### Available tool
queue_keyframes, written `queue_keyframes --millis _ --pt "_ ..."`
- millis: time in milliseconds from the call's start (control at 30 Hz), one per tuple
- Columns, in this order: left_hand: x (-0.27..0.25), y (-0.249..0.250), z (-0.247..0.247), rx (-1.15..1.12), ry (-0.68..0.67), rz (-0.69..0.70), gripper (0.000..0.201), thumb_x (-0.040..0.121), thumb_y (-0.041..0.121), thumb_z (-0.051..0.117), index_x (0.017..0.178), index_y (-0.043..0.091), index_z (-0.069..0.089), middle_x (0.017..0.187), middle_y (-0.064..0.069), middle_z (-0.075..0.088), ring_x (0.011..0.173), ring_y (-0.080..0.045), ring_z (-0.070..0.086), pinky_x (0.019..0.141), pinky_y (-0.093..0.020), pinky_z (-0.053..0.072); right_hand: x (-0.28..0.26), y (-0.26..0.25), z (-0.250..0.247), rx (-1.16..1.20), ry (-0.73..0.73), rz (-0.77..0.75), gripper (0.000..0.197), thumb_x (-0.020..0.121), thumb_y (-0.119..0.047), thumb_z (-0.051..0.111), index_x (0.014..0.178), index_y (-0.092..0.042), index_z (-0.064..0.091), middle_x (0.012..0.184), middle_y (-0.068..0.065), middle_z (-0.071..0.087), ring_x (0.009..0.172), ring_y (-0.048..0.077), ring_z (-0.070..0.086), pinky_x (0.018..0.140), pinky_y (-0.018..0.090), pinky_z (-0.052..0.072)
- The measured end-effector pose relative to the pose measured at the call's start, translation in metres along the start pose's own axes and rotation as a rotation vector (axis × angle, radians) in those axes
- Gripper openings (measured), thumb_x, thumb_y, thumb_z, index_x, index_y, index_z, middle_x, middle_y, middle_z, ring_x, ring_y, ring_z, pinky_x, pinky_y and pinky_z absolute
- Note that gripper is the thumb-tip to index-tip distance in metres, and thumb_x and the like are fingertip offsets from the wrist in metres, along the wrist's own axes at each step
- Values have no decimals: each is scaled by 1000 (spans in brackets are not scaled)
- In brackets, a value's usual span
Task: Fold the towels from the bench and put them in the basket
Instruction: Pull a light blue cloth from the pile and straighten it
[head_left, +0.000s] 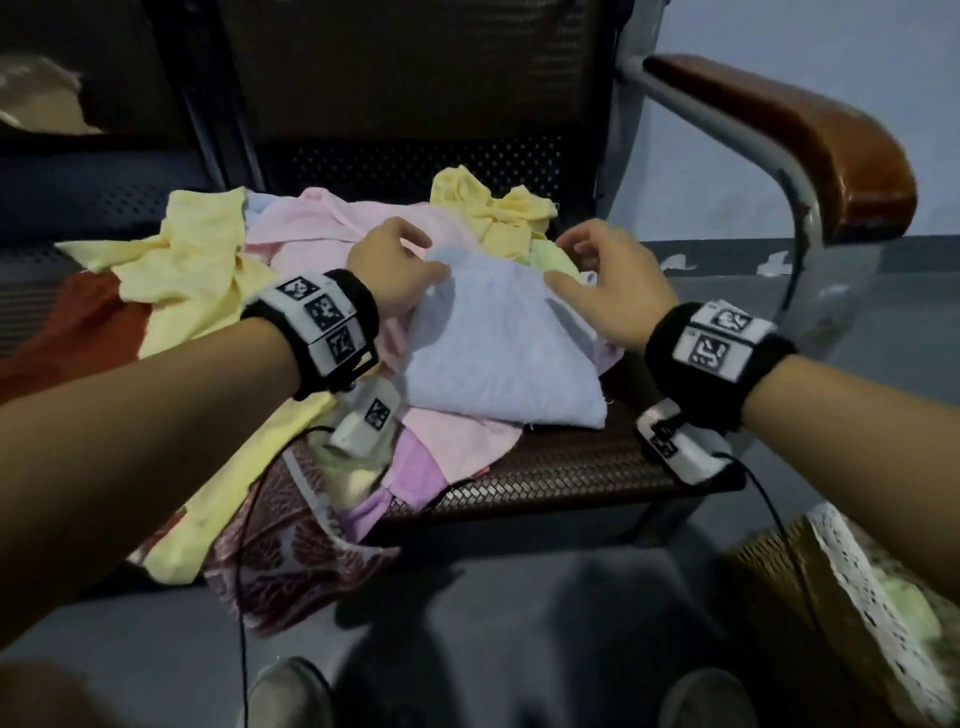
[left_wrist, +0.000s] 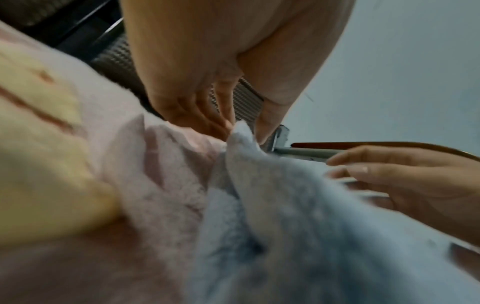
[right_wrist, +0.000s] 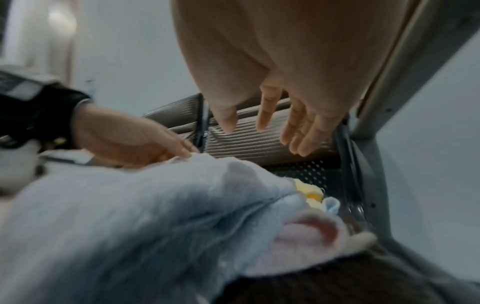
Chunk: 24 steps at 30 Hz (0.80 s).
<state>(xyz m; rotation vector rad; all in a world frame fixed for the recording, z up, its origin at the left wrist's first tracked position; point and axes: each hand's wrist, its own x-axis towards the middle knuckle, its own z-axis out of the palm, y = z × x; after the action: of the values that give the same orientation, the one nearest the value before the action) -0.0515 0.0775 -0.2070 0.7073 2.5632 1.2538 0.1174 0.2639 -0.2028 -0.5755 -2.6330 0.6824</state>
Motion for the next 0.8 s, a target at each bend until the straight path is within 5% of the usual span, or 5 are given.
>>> queue_keyframes --millis 133,233,400,600,800 --pt "-36 -5 -15 -71 -224 179 34 76 31 83 97 18 61 89 -3 69 83 -22 66 75 -35 53 -41 0 -3 -168 -230 -301 47 84 -67 49 104 -28 67 103 -8 64 96 13 60 86 37 51" --pt "-62 -16 -17 238 -506 308 56 76 43 84 124 27 61 126 10 62 115 -10 58 100 -27 46 -61 6 4 -289 -409 -313 82 78 -75 56 140 -22 52 139 -3 56 127 16 51 107 37 42" --pt "-72 -21 -14 490 -392 418 65 82 22 76 142 16 52 144 -4 53 130 -21 50 105 -24 35 -63 1 1 -322 -483 -263 81 83 -45 73 150 -13 38 150 6 47 136 26 45 111 42 38" --pt "-69 -7 -26 327 -251 341 28 90 41 55 87 15 66 84 -5 67 82 -28 60 66 -35 40 -63 -4 -12 -152 -335 -164 19 92 -24 51 76 -14 56 70 2 59 74 31 57 71 42 48" --pt "-64 -15 -18 149 -194 186 35 99 42 55 101 9 68 101 -9 70 93 -29 64 83 -44 51 -57 1 -13 164 -275 70 29 99 -30 52 101 -5 66 101 15 69 98 35 63 89 51 50"
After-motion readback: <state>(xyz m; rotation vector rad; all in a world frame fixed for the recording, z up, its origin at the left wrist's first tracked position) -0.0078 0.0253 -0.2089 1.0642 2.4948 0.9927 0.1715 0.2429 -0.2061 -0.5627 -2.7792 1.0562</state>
